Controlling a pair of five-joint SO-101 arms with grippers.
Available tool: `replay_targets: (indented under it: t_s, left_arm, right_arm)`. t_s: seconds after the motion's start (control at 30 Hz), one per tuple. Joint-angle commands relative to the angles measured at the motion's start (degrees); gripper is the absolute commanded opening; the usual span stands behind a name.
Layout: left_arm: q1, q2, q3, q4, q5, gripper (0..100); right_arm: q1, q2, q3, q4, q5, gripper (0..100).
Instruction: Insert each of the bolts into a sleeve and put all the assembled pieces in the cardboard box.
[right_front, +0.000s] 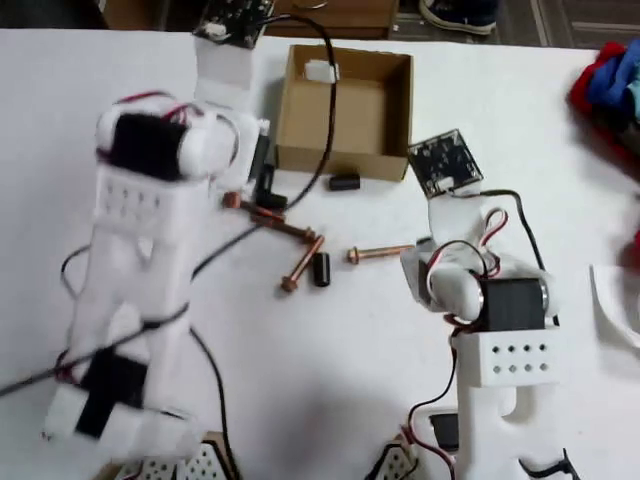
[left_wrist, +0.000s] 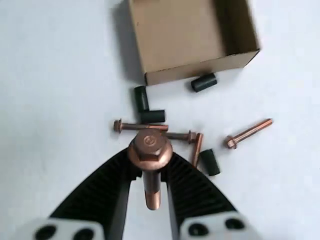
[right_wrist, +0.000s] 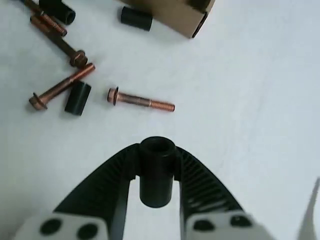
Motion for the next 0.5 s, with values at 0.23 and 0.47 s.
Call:
replay_targets:
  t_s: [0.23, 0.47]
  left_arm:
    - [1.32, -20.66, 25.8, -24.53, 2.99, 3]
    - [2.81, -24.35, 28.44, -30.07, 10.37, 3]
  right_arm:
    - [-2.68, -1.54, 8.97, -26.68, -15.56, 2.0]
    - [-14.11, -9.36, 9.32, -31.34, -16.18, 2.0]
